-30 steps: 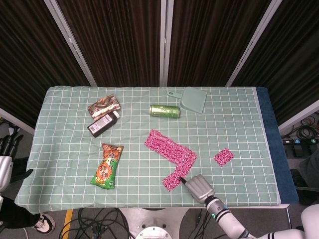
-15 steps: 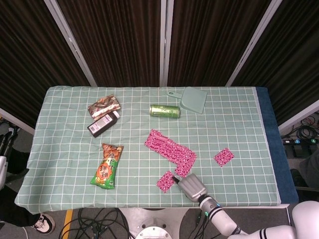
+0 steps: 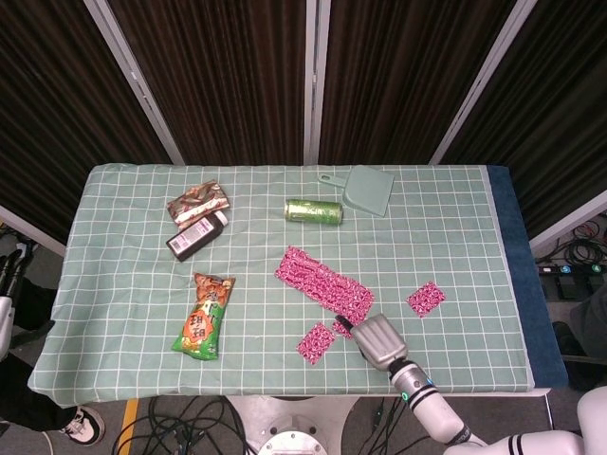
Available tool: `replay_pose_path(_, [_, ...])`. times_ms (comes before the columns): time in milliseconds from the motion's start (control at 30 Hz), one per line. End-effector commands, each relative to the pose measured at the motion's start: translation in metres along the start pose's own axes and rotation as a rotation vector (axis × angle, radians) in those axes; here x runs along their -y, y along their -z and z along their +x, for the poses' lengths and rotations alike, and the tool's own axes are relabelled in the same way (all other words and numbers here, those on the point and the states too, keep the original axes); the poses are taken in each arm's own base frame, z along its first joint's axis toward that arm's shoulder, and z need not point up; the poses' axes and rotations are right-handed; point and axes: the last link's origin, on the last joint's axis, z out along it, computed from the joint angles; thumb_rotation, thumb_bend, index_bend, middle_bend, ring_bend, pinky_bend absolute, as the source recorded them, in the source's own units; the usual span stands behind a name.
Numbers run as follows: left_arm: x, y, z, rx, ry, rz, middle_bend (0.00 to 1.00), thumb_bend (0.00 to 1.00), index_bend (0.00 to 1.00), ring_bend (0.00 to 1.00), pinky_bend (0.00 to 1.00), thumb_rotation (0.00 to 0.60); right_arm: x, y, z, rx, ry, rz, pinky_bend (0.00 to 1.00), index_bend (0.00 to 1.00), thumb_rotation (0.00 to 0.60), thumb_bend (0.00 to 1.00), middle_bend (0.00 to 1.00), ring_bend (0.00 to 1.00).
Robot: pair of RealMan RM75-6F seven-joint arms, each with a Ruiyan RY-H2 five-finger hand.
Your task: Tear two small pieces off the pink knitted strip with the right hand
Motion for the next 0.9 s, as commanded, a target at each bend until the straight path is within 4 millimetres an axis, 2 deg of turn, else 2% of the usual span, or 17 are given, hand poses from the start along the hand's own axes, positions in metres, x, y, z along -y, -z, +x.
replay_pose_path(33, [-0.001,0.000,-0.001,0.002,-0.002,-0.001,0.00,0.09,0.06,0.00,0.09,0.600,-0.027,0.013,0.017,-0.123,-0.065,-0.052,0.79,0.16,0.600,1.00,0.93,0.89])
replay_pose_path(167, [-0.003,0.000,-0.003,0.006,-0.004,-0.003,0.00,0.09,0.06,0.00,0.09,0.600,-0.066,0.030,0.030,-0.306,-0.122,-0.106,0.79,0.18,0.600,0.99,0.92,0.86])
replay_pose_path(233, [-0.004,0.000,-0.004,0.009,-0.004,-0.004,0.00,0.09,0.06,0.00,0.09,0.600,-0.087,0.042,0.034,-0.400,-0.119,-0.131,0.79,0.20,0.600,0.82,0.88,0.83])
replay_pose_path(300, [-0.005,0.001,-0.005,0.013,-0.005,-0.005,0.00,0.09,0.06,0.00,0.09,0.600,-0.107,0.057,0.036,-0.465,-0.101,-0.153,0.75,0.21,0.600,0.51,0.77,0.74])
replay_pose_path(333, [-0.006,0.001,-0.005,0.015,-0.006,-0.005,0.00,0.09,0.06,0.00,0.09,0.600,-0.117,0.066,0.035,-0.476,-0.083,-0.171,0.73,0.21,0.600,0.43,0.72,0.69])
replay_pose_path(400, [-0.007,0.001,-0.006,0.019,-0.009,-0.006,0.00,0.09,0.06,0.00,0.09,0.600,-0.134,0.081,0.034,-0.462,-0.059,-0.202,0.61,0.21,0.600,0.24,0.55,0.51])
replay_pose_path(433, [-0.008,0.001,-0.006,0.020,-0.011,-0.006,0.00,0.09,0.06,0.00,0.09,0.600,-0.141,0.087,0.033,-0.448,-0.051,-0.223,0.55,0.21,0.600,0.19,0.48,0.43])
replay_pose_path(467, [-0.008,0.001,-0.006,0.020,-0.011,-0.007,0.00,0.09,0.06,0.00,0.09,0.600,-0.147,0.094,0.032,-0.430,-0.046,-0.246,0.43,0.18,0.600,0.13,0.36,0.28])
replay_pose_path(533, [-0.010,0.001,-0.007,0.024,-0.012,-0.008,0.00,0.09,0.06,0.00,0.09,0.600,-0.160,0.108,0.030,-0.392,-0.031,-0.299,0.24,0.11,0.600,0.09,0.19,0.10])
replay_pose_path(567, [-0.011,0.001,-0.007,0.025,-0.013,-0.008,0.00,0.09,0.06,0.00,0.09,0.600,-0.165,0.113,0.029,-0.381,-0.026,-0.318,0.15,0.07,0.600,0.09,0.13,0.04])
replay_pose_path(600, [-0.011,0.001,-0.008,0.030,-0.014,-0.008,0.00,0.09,0.06,0.00,0.09,0.600,-0.170,0.119,0.028,-0.376,-0.023,-0.340,0.08,0.04,0.600,0.09,0.07,0.01])
replay_pose_path(667, [-0.012,0.001,-0.009,0.037,-0.017,-0.007,0.00,0.09,0.06,0.00,0.09,0.600,-0.178,0.126,0.025,-0.369,-0.017,-0.363,0.01,0.01,0.600,0.09,0.02,0.00])
replay_pose_path(800, [-0.012,0.003,-0.013,0.048,-0.015,-0.003,0.00,0.09,0.06,0.00,0.09,0.600,-0.195,0.137,0.017,-0.345,0.006,-0.436,0.00,0.00,0.600,0.09,0.00,0.00])
replay_pose_path(900, [-0.012,0.004,-0.014,0.048,-0.015,-0.002,0.00,0.09,0.06,0.00,0.09,0.600,-0.201,0.139,0.012,-0.318,-0.014,-0.459,0.00,0.00,0.600,0.09,0.00,0.00])
